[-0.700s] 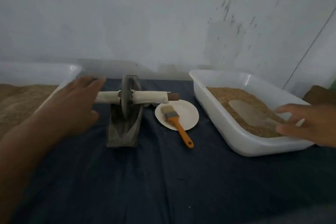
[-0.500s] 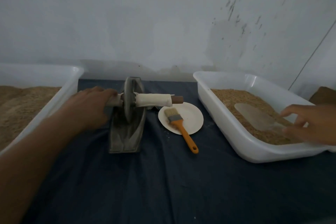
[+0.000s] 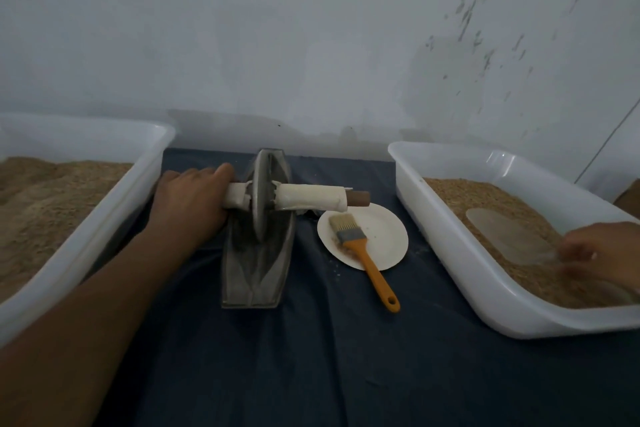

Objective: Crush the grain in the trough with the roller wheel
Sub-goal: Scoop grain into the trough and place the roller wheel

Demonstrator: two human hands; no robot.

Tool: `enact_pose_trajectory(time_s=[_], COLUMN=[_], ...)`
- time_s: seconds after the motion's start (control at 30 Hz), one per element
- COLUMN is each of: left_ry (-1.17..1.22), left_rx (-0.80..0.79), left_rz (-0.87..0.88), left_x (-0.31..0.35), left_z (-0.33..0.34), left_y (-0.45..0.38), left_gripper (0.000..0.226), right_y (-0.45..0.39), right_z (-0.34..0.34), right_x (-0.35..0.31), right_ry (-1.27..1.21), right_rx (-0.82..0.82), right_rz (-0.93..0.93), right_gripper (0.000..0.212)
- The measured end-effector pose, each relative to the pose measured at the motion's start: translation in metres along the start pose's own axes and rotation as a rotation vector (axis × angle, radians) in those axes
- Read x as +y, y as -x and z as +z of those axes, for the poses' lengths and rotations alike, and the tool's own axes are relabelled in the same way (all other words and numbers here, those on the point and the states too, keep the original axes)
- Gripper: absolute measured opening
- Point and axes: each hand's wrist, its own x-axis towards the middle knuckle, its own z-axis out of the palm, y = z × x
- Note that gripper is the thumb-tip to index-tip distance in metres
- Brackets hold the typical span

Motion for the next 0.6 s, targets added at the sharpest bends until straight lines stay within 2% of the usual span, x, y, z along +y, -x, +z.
enact_pose_trajectory(time_s=[0.1, 0.2, 0.27, 0.37, 0.43, 0.6], left_ry=[-0.005, -0.021, -0.027, -0.02, -0.016, -0.023], left_rx=[0.016, 0.033, 0.045, 0.062, 0.066, 0.098], left_rz=[0.004, -0.002, -0.006, -0.004, -0.005, -0.032], left_x=[0.001, 0.003, 0.003, 0.002, 0.002, 0.003], left_z=[0.001, 0.002, 0.003, 0.005, 0.006, 0.007], left_y=[0.0, 0.001, 0.0, -0.001, -0.001, 0.0], left_gripper=[0.018, 0.017, 0.016, 0.014, 0.015, 0.017], right_y=[-0.009, -0.022, -0.017, -0.009, 0.01, 0.054], right_z=[0.002, 0.004, -0.003, -0.039, -0.069, -0.116], right_x=[0.021, 0.017, 0.01, 0.003, 0.004, -0.071], right_ry=[-0.106, -0.276, -0.312, -0.398, -0.36, -0.272], right_rx=[0.044, 0.072, 0.147, 0.104, 0.058, -0.061], right_rz=[0.039, 0.078, 0.115, 0.175, 0.176, 0.244], right_gripper=[0.05, 0.055, 0.051, 0.065, 0.068, 0.052])
